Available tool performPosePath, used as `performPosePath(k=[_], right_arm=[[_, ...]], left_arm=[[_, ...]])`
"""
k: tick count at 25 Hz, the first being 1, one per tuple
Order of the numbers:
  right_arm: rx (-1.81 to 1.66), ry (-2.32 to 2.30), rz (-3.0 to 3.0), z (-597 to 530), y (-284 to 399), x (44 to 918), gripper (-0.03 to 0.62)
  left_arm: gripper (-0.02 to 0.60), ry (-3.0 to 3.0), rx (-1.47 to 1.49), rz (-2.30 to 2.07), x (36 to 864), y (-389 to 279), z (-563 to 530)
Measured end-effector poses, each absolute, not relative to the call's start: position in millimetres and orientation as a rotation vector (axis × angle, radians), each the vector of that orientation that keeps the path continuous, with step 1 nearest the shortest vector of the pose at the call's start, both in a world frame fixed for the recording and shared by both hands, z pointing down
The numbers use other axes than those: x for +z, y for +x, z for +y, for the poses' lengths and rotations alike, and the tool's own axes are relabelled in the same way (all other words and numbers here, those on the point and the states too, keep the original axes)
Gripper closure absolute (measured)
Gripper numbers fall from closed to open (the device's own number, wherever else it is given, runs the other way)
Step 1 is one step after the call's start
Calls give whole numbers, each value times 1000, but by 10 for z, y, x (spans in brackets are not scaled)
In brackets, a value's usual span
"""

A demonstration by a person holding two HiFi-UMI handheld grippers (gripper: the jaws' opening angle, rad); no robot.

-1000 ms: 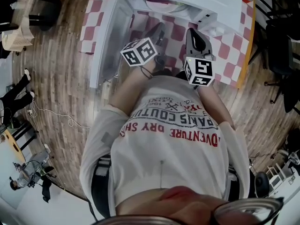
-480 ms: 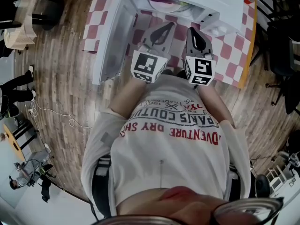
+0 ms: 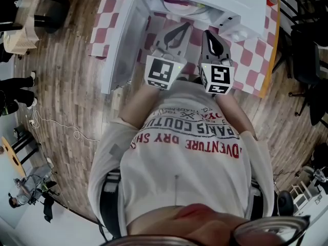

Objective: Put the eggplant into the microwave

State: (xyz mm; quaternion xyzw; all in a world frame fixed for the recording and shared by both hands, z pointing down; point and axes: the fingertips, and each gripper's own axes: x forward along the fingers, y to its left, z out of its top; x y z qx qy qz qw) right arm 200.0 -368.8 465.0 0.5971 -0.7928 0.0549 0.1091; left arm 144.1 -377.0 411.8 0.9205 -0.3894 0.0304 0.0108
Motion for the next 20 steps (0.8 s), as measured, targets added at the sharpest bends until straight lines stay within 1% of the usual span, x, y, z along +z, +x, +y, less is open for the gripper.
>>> performPosePath(k=[10,20], right_arm=[[185,1698,-2321,-3691,1929,4751,569],[199,1677,-2322,-3659,1932,4786,569]], left_arm=[[557,2799,146,-1198,4337,1356,-3785],[557,2736,129,-1162,4436,1344,-3745]])
